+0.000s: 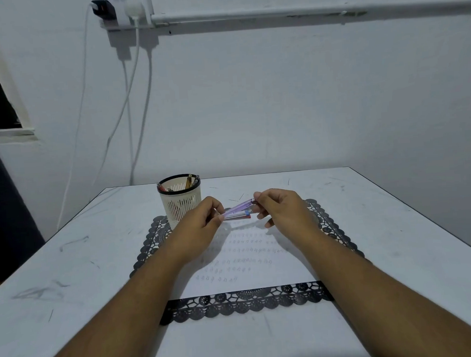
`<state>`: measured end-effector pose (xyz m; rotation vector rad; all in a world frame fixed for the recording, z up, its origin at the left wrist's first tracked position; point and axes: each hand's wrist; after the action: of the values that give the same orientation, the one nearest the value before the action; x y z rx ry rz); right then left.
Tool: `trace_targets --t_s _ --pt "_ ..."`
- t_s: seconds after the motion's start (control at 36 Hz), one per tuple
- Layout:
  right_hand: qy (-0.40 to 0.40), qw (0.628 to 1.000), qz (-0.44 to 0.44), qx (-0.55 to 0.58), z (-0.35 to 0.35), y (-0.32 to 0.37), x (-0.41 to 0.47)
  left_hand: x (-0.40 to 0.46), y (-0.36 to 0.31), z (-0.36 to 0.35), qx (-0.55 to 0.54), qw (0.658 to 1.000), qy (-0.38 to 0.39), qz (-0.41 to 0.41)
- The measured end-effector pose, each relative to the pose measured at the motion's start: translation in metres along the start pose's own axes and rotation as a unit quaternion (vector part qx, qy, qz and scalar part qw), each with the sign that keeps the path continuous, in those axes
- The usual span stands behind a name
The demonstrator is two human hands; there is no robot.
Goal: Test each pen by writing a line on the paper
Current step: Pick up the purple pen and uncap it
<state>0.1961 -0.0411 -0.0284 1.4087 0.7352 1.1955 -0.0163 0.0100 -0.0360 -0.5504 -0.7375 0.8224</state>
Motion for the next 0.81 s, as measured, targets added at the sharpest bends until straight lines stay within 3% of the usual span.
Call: trace_targets --t_s 0.31,0.47,0.64,0.81 --pt "0.029 0.998 0.024 -0.055 0.002 -0.001 -0.002 -0.001 -0.001 -0.002 0.0 1.0 0.0 -0.009" --pt "0.037 0.994 -0.02 0.101 -0.009 0.0 -0.002 0.002 0.002 -0.01 -0.044 0.999 -0.01 -0.006" --pt "-0.052 0.979 -0.015 0.199 -0.009 0.006 0.001 0.0 -0.002 -0.009 -0.062 0.998 0.005 0.002" --pt "-0.06 0.973 0.021 0.22 -0.009 0.013 0.002 -0.001 -0.003 -0.011 -0.059 0.998 0.033 -0.013"
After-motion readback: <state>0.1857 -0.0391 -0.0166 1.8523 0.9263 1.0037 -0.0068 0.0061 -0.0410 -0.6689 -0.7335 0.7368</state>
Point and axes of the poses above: each hand's wrist, its own x-axis towards the middle knuckle, its own z-axis out of the back of the hand, y = z × x, and after that the axes turned 1 degree about -x, right-handed
